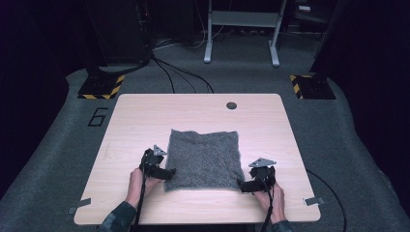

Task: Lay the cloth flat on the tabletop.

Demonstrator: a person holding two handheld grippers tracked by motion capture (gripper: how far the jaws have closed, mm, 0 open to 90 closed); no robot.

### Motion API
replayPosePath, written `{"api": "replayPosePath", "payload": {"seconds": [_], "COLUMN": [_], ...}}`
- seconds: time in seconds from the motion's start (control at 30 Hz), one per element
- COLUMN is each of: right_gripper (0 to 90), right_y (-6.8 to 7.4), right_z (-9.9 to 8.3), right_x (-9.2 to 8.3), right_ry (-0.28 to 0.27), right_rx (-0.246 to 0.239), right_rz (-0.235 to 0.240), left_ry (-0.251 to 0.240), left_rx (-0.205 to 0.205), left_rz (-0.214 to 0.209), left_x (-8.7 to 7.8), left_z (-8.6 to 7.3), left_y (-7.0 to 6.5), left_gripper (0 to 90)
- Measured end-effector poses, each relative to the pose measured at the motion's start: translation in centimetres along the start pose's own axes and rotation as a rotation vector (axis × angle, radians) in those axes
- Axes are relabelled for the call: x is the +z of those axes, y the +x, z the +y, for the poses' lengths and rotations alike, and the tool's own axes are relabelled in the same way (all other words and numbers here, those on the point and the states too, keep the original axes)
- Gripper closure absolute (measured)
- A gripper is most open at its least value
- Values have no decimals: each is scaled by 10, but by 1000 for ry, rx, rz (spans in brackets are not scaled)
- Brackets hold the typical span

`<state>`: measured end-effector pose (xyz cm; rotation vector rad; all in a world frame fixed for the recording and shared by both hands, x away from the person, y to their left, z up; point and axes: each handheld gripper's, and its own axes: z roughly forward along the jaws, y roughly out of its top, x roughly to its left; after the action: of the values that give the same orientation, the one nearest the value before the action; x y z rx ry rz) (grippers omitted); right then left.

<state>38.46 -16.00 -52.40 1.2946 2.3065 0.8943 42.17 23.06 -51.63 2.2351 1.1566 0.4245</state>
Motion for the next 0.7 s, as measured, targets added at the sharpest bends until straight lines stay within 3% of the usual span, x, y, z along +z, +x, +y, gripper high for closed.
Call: {"api": "replayPosePath", "payload": {"seconds": [0.23,0.4,0.7], "right_gripper": [26,29,30], "right_y": [2,4,10], "right_z": [-2,-3,18], "right_x": [-3,-7,-18], "right_ry": [6,-22,-76], "right_rx": [-11,-9,-26], "right_rz": [9,32,62], "left_ry": [13,-17,-36], "left_rx": [10,-19,-47], "left_rz": [0,-9,-19], "left_x": [-3,-9,-18], "left_z": [-1,2,12], "left_y": [-1,8,25], "left_gripper": [100,87,85]}}
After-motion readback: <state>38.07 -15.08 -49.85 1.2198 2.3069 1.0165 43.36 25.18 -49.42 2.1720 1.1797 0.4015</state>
